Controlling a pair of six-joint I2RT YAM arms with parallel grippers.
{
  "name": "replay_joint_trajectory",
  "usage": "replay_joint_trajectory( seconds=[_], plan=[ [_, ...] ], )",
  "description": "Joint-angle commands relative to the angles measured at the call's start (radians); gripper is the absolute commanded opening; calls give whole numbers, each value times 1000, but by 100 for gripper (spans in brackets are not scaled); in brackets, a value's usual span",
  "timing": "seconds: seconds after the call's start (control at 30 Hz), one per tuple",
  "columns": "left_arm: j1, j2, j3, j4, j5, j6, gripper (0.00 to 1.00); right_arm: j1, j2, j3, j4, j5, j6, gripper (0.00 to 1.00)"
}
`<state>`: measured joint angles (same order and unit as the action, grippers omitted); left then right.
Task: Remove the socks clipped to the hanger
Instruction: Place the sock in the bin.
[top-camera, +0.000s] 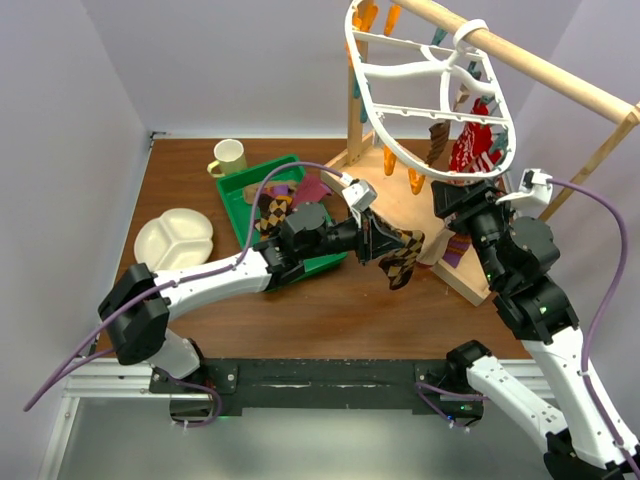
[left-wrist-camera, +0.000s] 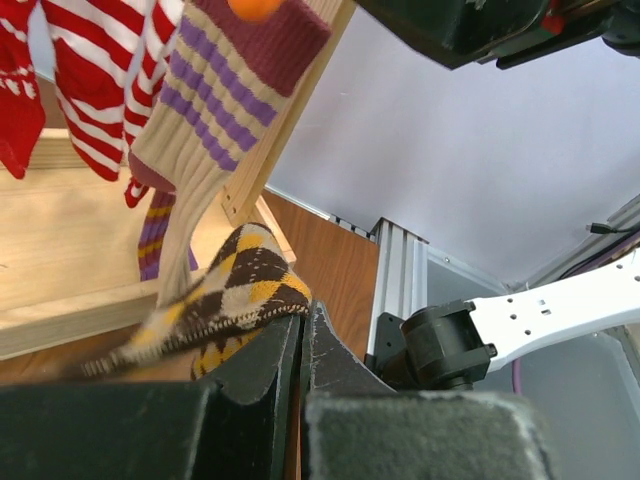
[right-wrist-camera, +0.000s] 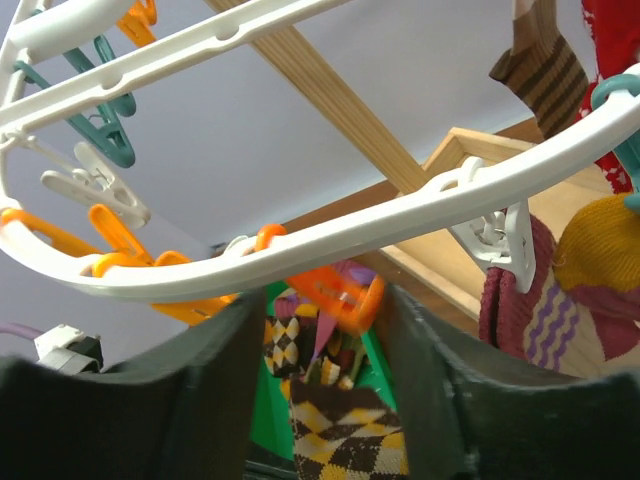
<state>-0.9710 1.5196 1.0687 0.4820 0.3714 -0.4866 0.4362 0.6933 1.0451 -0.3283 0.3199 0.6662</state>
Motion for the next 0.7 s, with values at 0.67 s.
replay_joint_trajectory(
  seconds=[0.67],
  plan=[
    [278, -197, -53, -144, -224, -64, 0, -2, -196, -30, -192, 16, -46, 76]
  ],
)
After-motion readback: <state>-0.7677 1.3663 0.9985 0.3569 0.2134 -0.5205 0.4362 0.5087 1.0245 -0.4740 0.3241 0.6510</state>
